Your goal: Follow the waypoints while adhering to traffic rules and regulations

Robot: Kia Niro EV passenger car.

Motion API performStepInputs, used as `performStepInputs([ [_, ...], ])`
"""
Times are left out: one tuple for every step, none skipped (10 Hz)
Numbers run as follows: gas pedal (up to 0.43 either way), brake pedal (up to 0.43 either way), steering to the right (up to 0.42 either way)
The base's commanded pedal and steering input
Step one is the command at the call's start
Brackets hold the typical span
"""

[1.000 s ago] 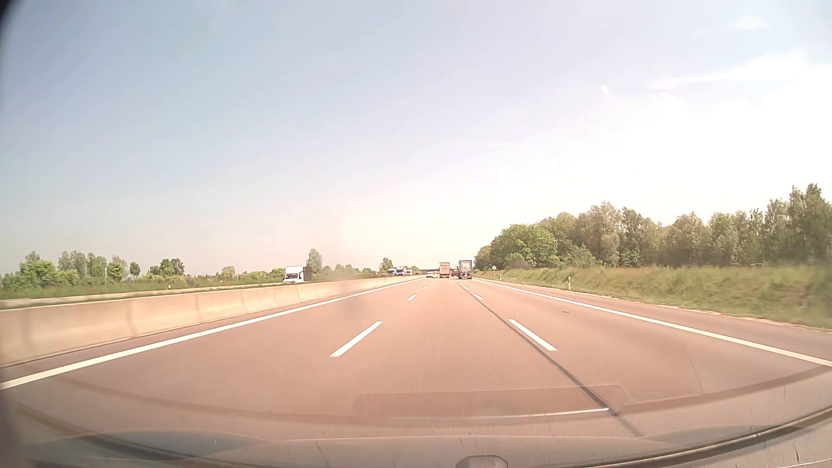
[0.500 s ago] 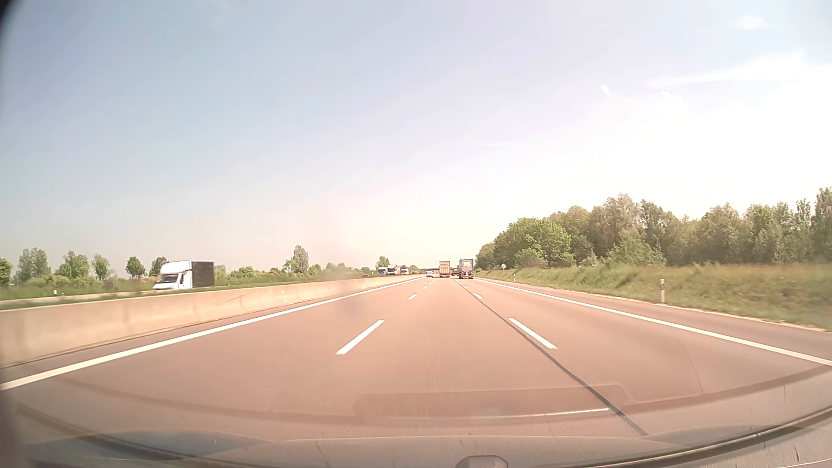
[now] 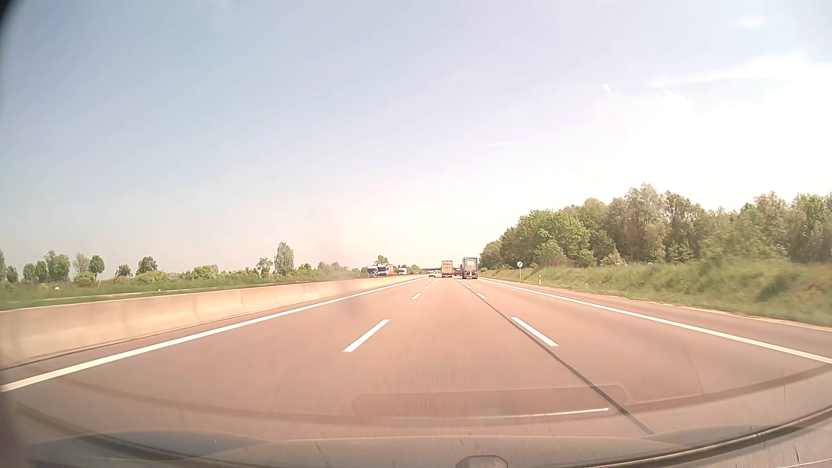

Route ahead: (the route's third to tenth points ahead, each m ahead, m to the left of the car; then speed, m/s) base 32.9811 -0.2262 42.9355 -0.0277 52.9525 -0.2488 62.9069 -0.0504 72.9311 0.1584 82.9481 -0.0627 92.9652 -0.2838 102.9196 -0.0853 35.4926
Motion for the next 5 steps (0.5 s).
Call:
performStepInputs([
  [0.150,0.000,-0.007],
  [0.157,0.000,-0.007],
  [0.169,0.000,-0.006],
  [0.177,0.000,-0.007],
  [0.189,0.000,-0.006],
])
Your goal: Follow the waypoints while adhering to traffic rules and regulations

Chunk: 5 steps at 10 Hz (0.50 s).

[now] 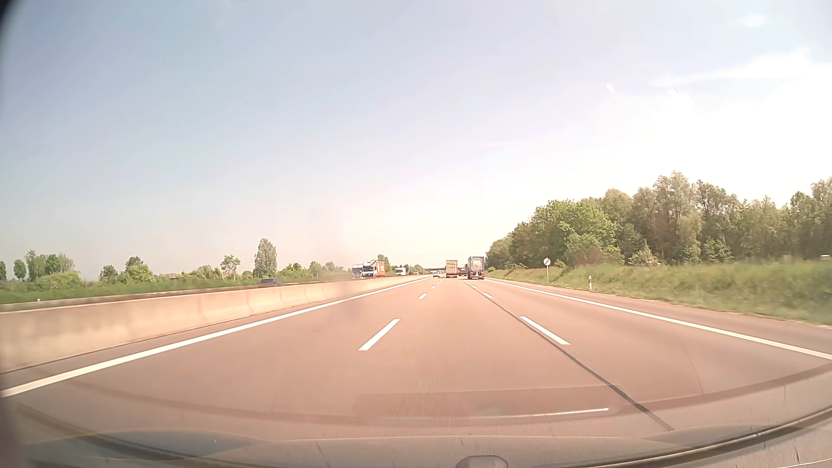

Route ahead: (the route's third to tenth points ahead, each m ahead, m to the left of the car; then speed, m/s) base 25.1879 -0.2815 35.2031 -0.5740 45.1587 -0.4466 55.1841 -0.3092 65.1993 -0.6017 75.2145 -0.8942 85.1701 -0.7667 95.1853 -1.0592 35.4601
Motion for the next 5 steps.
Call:
performStepInputs([
  [0.209,0.000,-0.006],
  [0.220,0.000,-0.006],
  [0.220,0.000,-0.006],
  [0.228,0.000,-0.005],
  [0.248,0.000,-0.005],
])
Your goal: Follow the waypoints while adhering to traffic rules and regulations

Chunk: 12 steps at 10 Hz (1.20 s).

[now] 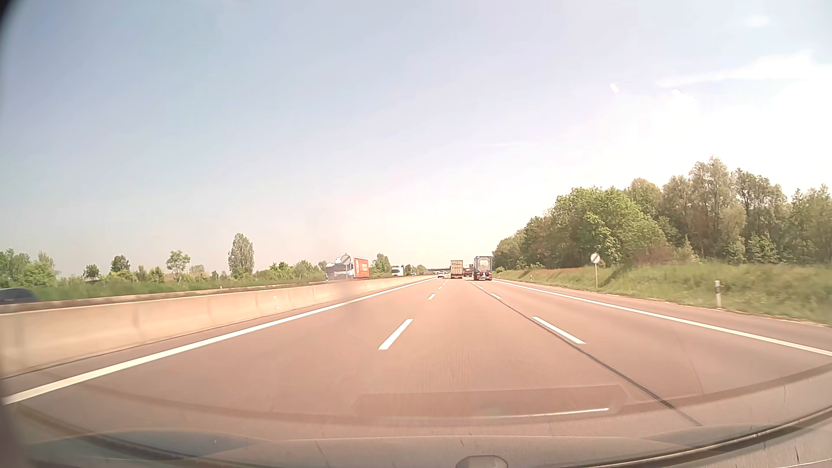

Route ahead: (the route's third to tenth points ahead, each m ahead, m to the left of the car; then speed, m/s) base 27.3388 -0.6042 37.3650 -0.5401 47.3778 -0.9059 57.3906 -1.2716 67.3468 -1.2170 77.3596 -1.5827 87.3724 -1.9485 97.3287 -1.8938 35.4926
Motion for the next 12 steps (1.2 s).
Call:
performStepInputs([
  [0.268,0.000,-0.004],
  [0.268,0.000,-0.004],
  [0.268,0.000,-0.004],
  [0.268,0.000,-0.004],
  [0.268,0.000,-0.003],
  [0.268,0.000,-0.003],
  [0.268,0.000,-0.003],
  [0.268,0.000,-0.003],
  [0.268,0.000,-0.002],
  [0.268,0.000,-0.002],
  [0.268,0.000,-0.003],
  [0.260,0.000,-0.002],
])
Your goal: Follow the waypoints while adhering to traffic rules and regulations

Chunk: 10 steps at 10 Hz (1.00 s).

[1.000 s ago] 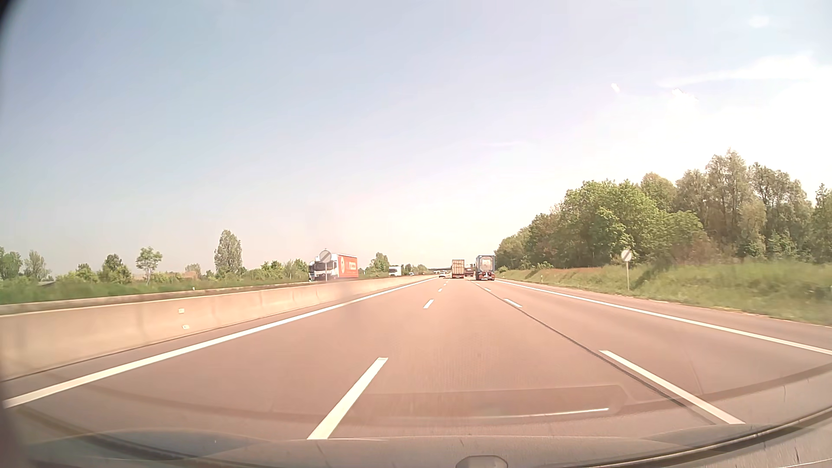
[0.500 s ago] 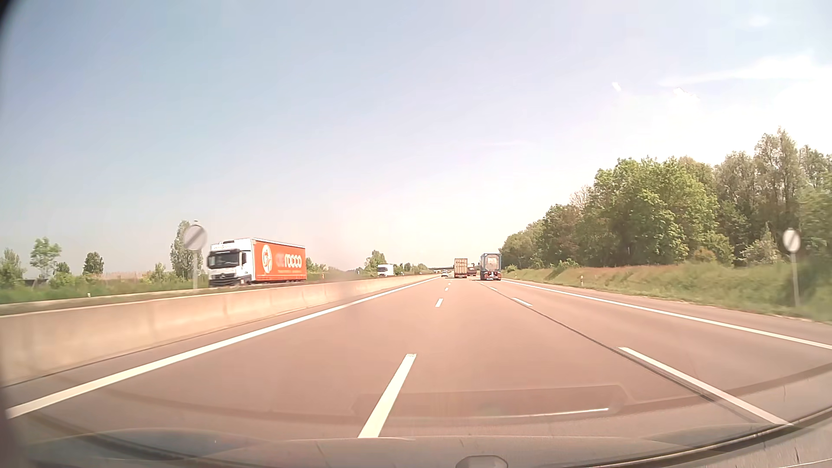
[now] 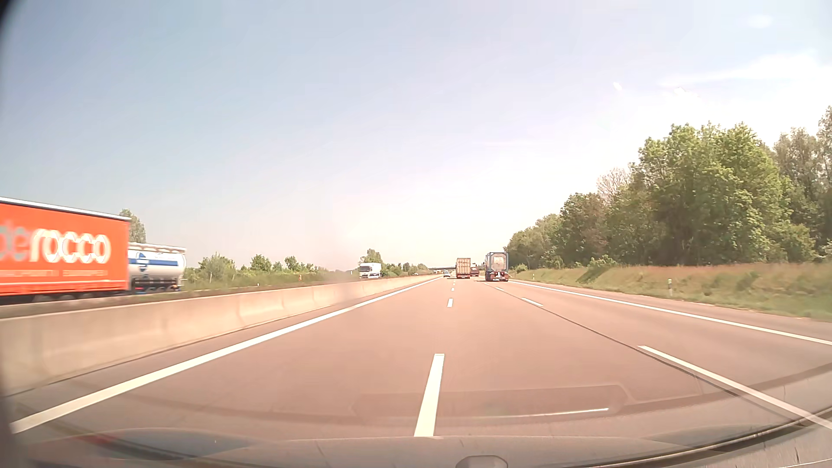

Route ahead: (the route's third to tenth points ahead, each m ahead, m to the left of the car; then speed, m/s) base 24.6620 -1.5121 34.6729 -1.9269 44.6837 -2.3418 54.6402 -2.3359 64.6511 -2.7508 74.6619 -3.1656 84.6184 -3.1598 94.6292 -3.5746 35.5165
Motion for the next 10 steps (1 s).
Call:
performStepInputs([
  [0.248,0.000,-0.002],
  [0.220,0.000,-0.002],
  [0.209,0.000,-0.002],
  [0.209,0.000,-0.001],
  [0.197,0.000,-0.001],
  [0.197,0.000,-0.001],
  [0.157,0.000,-0.001],
  [0.098,0.000,-0.001],
  [0.000,0.000,0.000],
  [0.000,0.000,0.000],
])
